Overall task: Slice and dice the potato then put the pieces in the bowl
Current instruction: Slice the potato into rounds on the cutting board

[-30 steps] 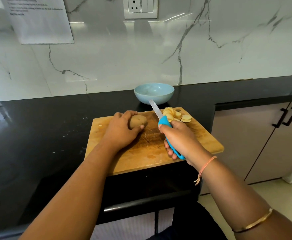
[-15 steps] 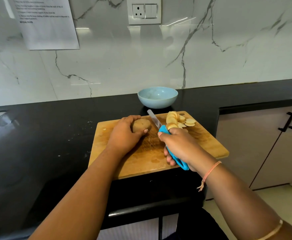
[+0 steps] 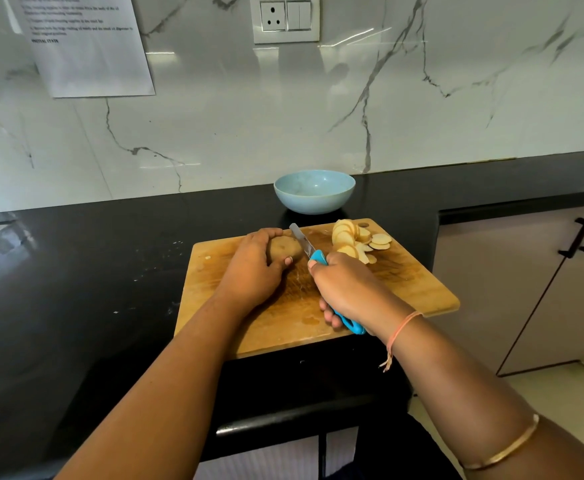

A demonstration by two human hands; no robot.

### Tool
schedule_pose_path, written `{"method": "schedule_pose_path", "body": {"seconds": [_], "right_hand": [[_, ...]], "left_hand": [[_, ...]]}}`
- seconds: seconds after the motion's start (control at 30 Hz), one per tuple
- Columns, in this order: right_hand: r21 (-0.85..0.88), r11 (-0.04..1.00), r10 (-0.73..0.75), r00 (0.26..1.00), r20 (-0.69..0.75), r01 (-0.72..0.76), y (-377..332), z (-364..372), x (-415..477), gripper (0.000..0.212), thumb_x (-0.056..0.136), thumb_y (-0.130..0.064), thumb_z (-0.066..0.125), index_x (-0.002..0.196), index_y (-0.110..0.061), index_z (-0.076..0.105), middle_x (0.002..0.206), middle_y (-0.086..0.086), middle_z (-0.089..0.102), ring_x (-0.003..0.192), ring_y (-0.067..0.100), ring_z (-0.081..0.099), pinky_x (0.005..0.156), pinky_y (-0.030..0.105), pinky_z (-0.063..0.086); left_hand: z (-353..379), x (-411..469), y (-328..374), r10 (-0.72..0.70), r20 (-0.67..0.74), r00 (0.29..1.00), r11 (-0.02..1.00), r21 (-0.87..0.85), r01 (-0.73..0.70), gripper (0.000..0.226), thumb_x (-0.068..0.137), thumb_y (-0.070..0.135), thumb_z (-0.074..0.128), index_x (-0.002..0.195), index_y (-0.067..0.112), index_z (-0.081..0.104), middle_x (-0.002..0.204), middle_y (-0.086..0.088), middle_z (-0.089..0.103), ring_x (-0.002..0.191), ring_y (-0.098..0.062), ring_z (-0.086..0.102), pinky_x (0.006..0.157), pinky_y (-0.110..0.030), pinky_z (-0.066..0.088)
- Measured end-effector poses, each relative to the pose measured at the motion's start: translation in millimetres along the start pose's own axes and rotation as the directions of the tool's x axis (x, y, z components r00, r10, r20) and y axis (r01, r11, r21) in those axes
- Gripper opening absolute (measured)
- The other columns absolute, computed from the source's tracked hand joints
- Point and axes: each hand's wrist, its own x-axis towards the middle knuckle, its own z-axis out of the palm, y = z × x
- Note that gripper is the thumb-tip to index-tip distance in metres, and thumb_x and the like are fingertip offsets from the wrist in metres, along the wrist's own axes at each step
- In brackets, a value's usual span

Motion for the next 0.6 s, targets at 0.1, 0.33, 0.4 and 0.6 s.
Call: {"method": "schedule_pose_path", "body": {"seconds": [0.1, 0.33, 0.4, 0.6], "right_hand": [[-0.050, 0.998, 0.037, 0.999, 0.020, -0.036, -2.8, -2.6, -0.3, 0.048, 0.101, -0.043, 0.032, 0.138, -0.014, 0.035, 0.063, 0.004, 0.057, 0.042, 0.010, 0.049, 0.040, 0.017, 0.041], [-0.029, 0.990, 0.141, 0.985, 0.096, -0.139, -13.6, -12.3, 6.8, 0.023, 0.099, -0.029, 0.039, 0.087, -0.009, 0.042, 0.057, 0.008, 0.051, 0.027, 0.012, 0.044, 0.033, 0.011, 0.037], [-0.002, 0.992, 0.128, 0.986, 0.111, -0.128, -17.5, -15.6, 6.4, 0.016, 0.097, -0.024, 0.038, 0.096, -0.009, 0.041, 0.063, 0.009, 0.049, 0.040, 0.013, 0.045, 0.035, 0.014, 0.038], [-0.056, 0.991, 0.124, 0.984, 0.124, -0.118, -19.1, -15.2, 0.1, 0.025, 0.100, -0.031, 0.037, 0.108, -0.008, 0.035, 0.067, 0.009, 0.047, 0.047, 0.013, 0.042, 0.038, 0.017, 0.038]], "left_hand": [[1.2, 0.9, 0.5, 0.013, 0.047, 0.999, 1.000, 0.019, -0.014, 0.051, 0.093, 0.021, 0.059, 0.140, 0.024, 0.039, 0.145, 0.000, 0.039, 0.127, -0.015, 0.043, 0.105, -0.027, 0.037], [1.9, 1.4, 3.5, 0.028, 0.116, 0.993, 0.999, 0.036, -0.032, 0.049, 0.096, 0.019, 0.054, 0.141, 0.021, 0.034, 0.147, -0.003, 0.031, 0.133, -0.017, 0.036, 0.111, -0.033, 0.030], [1.8, 1.9, 4.0, 0.022, 0.126, 0.992, 0.999, 0.038, -0.027, 0.049, 0.096, 0.019, 0.053, 0.141, 0.021, 0.033, 0.148, -0.003, 0.030, 0.133, -0.018, 0.035, 0.111, -0.033, 0.030], [4.8, -0.6, 8.1, 0.000, 0.084, 0.997, 0.999, 0.044, -0.004, 0.050, 0.096, 0.018, 0.053, 0.142, 0.020, 0.033, 0.147, -0.004, 0.031, 0.134, -0.020, 0.034, 0.112, -0.033, 0.029]]}}
